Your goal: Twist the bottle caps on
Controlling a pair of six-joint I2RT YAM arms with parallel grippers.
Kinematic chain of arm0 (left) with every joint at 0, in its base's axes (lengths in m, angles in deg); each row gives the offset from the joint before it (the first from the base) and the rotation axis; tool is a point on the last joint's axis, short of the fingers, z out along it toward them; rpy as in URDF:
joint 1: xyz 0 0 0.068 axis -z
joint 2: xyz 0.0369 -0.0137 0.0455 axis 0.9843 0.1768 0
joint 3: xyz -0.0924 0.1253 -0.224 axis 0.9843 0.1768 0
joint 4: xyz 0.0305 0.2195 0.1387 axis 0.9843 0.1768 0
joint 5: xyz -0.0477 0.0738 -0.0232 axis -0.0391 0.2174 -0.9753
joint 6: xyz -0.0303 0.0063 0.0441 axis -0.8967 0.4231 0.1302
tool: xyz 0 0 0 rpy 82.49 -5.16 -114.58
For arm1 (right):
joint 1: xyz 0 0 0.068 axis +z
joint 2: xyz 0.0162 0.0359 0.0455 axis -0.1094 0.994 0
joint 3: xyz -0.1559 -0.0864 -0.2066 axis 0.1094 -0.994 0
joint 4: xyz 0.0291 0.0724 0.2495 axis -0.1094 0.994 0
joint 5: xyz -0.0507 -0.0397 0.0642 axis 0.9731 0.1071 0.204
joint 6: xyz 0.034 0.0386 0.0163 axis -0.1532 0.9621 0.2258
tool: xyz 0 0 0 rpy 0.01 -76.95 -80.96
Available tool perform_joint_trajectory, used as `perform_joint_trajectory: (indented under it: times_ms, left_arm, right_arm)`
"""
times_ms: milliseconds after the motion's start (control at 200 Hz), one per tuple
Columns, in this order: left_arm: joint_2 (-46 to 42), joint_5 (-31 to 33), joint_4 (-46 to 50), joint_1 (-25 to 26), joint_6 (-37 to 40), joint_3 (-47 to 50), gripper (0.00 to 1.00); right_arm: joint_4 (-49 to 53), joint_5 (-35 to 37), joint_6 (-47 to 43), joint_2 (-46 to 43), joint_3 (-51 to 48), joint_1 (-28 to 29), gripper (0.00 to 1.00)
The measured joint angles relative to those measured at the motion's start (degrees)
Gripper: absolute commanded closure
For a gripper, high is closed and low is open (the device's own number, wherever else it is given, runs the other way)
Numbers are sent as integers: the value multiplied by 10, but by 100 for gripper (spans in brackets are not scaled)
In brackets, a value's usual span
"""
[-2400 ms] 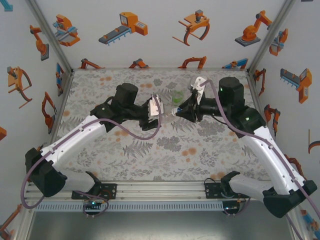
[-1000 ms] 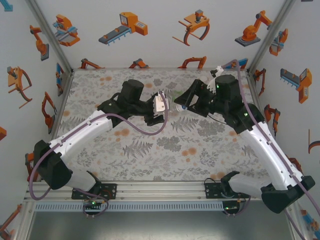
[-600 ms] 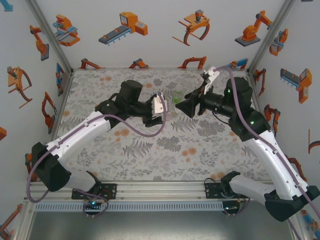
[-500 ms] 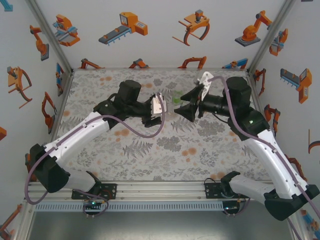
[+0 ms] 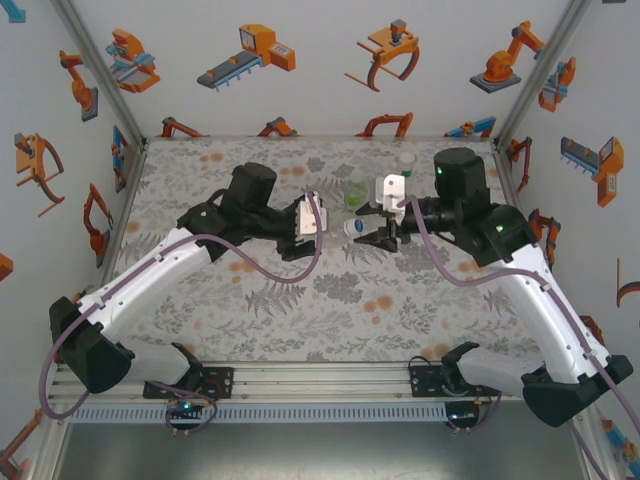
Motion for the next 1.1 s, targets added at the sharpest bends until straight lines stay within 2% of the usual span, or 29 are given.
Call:
perform_joint_trajectory:
  times_ms: [441, 621, 801, 911, 971, 1101]
  left_arm:
    - [0, 0, 5, 0, 0, 0, 100]
    - [0, 0, 5, 0, 0, 0, 100]
    - [0, -1, 4, 0, 0, 1, 100]
    - [0, -2, 2, 0, -1, 4, 100]
    - [-1, -1, -5, 0, -2, 9, 100]
    - [1, 3, -13, 0, -7, 15, 100]
  right_arm:
    - [-7, 0, -9, 0, -4, 0, 63]
    - [-7, 0, -9, 0, -5, 1, 63]
    - [-8, -1, 2, 0, -6, 1, 70]
    - [-19, 4, 48, 0, -10, 1, 71]
    - [-29, 15, 89, -3, -17, 1, 75]
    - [-68, 54, 239, -14, -42, 0, 84]
